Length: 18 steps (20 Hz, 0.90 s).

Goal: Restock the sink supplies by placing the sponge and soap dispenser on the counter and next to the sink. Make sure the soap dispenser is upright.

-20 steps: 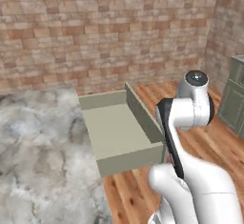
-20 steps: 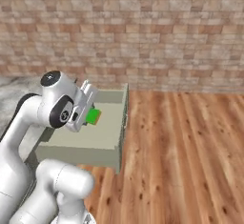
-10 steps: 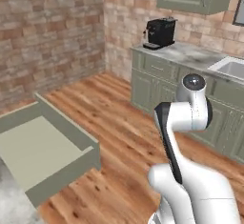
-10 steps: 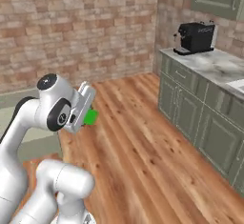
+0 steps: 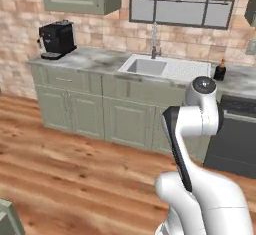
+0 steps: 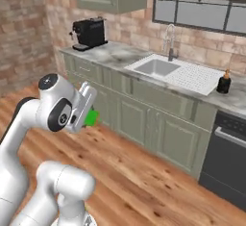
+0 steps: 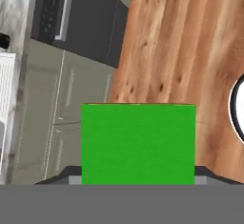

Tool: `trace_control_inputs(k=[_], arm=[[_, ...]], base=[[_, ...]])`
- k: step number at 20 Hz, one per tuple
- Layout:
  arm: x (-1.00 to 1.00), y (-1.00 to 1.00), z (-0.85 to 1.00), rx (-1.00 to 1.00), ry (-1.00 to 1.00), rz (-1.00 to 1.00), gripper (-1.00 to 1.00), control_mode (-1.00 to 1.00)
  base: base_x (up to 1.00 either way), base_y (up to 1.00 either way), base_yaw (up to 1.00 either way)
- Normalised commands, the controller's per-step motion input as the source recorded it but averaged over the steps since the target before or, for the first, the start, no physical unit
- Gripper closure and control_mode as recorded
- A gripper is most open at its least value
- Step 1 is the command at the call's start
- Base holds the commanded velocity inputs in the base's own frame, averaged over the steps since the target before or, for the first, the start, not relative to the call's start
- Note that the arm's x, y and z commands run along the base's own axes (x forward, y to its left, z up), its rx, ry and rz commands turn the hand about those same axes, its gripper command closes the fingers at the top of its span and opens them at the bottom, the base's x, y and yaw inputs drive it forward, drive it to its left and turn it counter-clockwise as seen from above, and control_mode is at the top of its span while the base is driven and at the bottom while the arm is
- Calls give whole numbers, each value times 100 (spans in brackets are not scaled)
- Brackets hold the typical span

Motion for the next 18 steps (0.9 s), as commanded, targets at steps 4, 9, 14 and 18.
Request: trace_control_inputs(k=[4,9,14,18], arm=[[0,0,0,0,0,0,100,100],[0,0,0,0,0,0,100,100],[0,0,0,0,0,0,100,100],[0,0,0,0,0,0,100,100]], base=[[79,-30,-56],[100,-18,-37],[100,14,-27],[87,1,-21]])
